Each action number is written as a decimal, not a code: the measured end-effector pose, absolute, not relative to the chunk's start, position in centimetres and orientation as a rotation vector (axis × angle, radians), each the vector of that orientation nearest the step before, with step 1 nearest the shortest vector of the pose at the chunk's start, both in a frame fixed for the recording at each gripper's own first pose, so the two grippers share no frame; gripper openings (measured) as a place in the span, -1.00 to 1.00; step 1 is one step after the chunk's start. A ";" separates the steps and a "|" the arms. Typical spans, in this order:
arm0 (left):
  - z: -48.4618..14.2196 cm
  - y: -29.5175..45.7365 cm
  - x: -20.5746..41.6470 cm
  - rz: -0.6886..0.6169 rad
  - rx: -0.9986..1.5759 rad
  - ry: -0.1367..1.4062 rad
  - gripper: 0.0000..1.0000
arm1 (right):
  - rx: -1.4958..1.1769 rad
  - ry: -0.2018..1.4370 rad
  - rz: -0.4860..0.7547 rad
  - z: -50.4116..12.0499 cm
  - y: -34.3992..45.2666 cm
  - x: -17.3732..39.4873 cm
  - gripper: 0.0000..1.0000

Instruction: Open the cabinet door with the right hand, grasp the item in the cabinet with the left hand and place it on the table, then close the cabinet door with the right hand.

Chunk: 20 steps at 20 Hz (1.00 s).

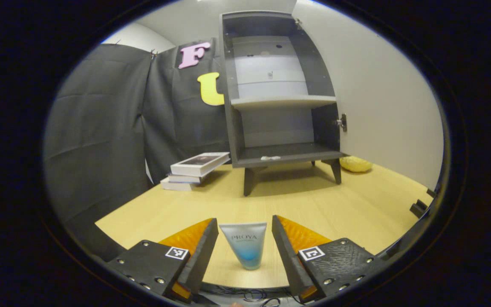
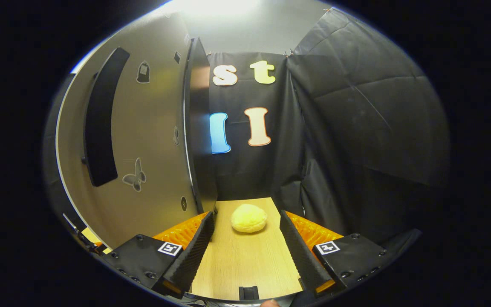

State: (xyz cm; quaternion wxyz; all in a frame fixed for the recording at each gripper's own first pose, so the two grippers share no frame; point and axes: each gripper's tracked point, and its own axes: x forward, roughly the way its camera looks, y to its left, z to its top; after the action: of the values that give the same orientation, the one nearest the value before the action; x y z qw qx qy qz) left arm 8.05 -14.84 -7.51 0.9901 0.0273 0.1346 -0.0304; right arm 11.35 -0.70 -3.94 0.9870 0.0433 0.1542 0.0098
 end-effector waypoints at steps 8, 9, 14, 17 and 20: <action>-1.1 -12.3 9.0 0.048 0.089 0.158 0.62 | 0.126 0.235 0.029 -0.1 -1.7 12.9 0.95; -0.6 -12.0 8.9 0.062 0.076 0.158 0.62 | 0.126 0.229 0.027 0.4 -1.8 13.1 0.95; 2.0 -11.2 9.9 0.120 -0.019 0.143 0.52 | 0.124 0.226 0.012 2.8 -1.8 13.1 0.95; 3.0 -10.2 10.6 0.124 -0.011 0.114 0.57 | 0.110 0.222 0.003 4.0 -0.8 12.5 0.95; 3.3 -9.2 11.1 0.111 0.014 0.105 0.52 | 0.114 0.215 -0.007 5.0 0.7 11.7 0.95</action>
State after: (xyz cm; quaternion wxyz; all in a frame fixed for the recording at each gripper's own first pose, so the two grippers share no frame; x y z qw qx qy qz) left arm 11.13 -9.23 3.29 0.9971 0.0068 0.0524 0.0553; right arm 11.74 0.67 5.04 0.9926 0.0570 0.1072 -0.0034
